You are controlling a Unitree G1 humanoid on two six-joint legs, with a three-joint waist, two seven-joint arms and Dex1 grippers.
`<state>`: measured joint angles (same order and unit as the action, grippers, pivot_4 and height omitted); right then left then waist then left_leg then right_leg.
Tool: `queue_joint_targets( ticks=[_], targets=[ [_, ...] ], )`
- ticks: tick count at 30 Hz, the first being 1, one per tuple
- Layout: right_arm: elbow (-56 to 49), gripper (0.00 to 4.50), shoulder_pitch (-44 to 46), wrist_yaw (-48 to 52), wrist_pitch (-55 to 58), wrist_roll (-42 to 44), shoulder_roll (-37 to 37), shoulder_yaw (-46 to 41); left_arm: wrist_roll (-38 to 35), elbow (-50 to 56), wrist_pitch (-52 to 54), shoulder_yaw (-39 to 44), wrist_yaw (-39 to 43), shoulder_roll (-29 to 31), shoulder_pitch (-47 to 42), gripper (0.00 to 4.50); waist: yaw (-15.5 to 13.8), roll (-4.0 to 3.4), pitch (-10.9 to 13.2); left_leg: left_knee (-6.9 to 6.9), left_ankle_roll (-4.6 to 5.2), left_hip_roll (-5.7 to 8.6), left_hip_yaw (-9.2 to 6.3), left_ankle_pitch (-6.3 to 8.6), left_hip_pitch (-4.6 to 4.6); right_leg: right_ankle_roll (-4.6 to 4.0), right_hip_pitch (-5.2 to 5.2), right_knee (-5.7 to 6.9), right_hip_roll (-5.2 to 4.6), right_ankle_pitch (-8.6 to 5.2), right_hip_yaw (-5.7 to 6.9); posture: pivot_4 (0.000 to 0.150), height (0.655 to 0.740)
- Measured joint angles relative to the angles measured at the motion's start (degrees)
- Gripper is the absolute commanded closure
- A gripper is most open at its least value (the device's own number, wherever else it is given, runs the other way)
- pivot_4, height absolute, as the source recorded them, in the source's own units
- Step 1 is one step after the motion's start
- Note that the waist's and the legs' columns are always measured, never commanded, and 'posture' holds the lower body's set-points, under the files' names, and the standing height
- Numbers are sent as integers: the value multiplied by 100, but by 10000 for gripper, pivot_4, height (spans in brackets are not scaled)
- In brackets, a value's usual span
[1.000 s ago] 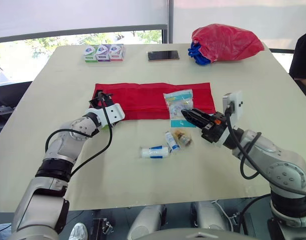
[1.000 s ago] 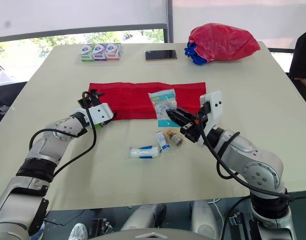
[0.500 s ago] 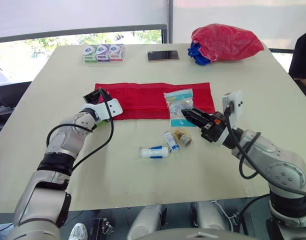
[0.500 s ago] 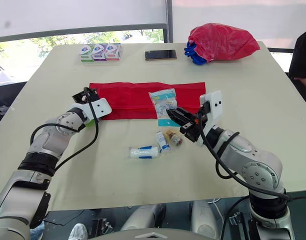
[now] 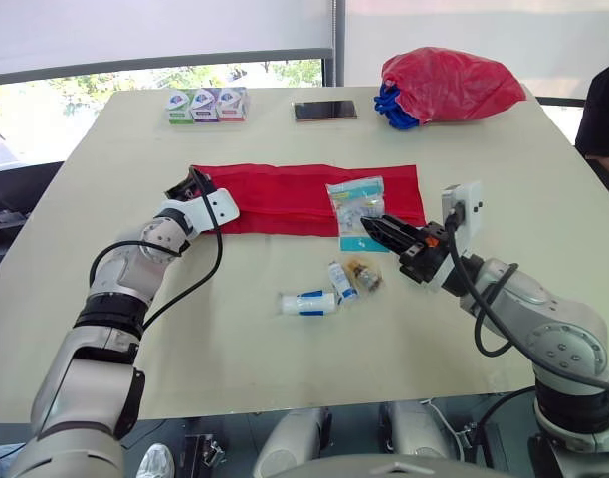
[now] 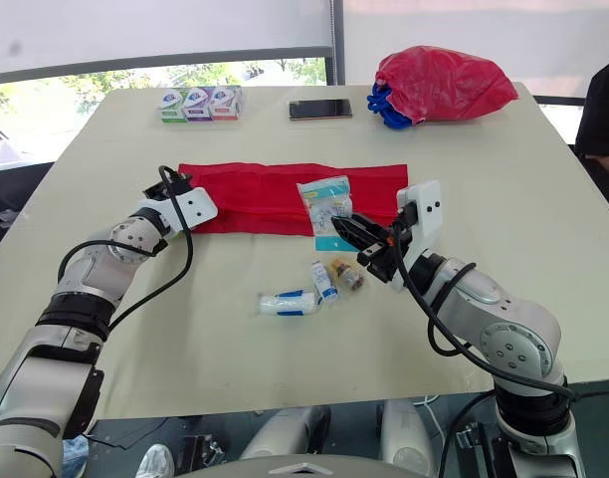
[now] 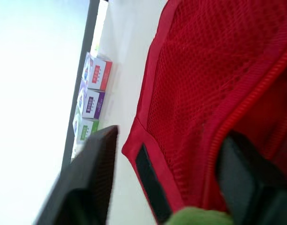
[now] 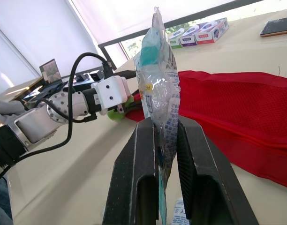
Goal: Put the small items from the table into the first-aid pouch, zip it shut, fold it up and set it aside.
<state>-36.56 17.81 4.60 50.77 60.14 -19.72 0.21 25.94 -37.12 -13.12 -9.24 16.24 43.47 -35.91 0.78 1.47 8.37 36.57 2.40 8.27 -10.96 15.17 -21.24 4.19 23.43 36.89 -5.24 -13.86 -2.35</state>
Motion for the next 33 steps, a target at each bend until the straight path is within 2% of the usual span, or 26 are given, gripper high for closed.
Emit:
queue_joint_targets(
  ticks=[2,4,13,17,27,33],
  targets=[
    [0,44568,-2,-1,0,-11,5,0,-89,26,-23,7,35,2,78,36676,2,0,0,0,0,0,0,0,-1,0,1,0,0,0,1,1500,7400],
    [0,44568,-2,0,-1,-26,15,1,-157,82,-38,31,102,17,181,44275,3,0,0,0,0,0,1,0,0,0,1,1,0,0,0,1500,7400],
    [0,44568,-2,46,-1,-84,51,7,-607,760,83,206,707,38,537,44275,-4,0,0,6,0,0,1,0,-3,0,1,1,0,0,1,1500,7400],
    [0,44568,-2,66,-1,-115,78,18,-864,1433,436,179,1209,-221,755,44275,-11,0,0,11,0,1,0,0,-5,0,0,3,-1,0,2,1500,7400],
    [0,44568,-42,106,-1,-220,96,48,-1368,3202,2283,-178,2233,-1228,1167,44275,-13,0,-1,21,1,1,1,0,-7,0,-1,4,1,0,1,1500,7400],
    [204,44568,-138,-180,303,-129,52,-8,-1520,3665,3087,-339,2661,-1409,1068,44275,-22,-1,-3,25,1,0,1,0,-7,-1,-1,7,3,0,0,1500,7400]
  ],
)
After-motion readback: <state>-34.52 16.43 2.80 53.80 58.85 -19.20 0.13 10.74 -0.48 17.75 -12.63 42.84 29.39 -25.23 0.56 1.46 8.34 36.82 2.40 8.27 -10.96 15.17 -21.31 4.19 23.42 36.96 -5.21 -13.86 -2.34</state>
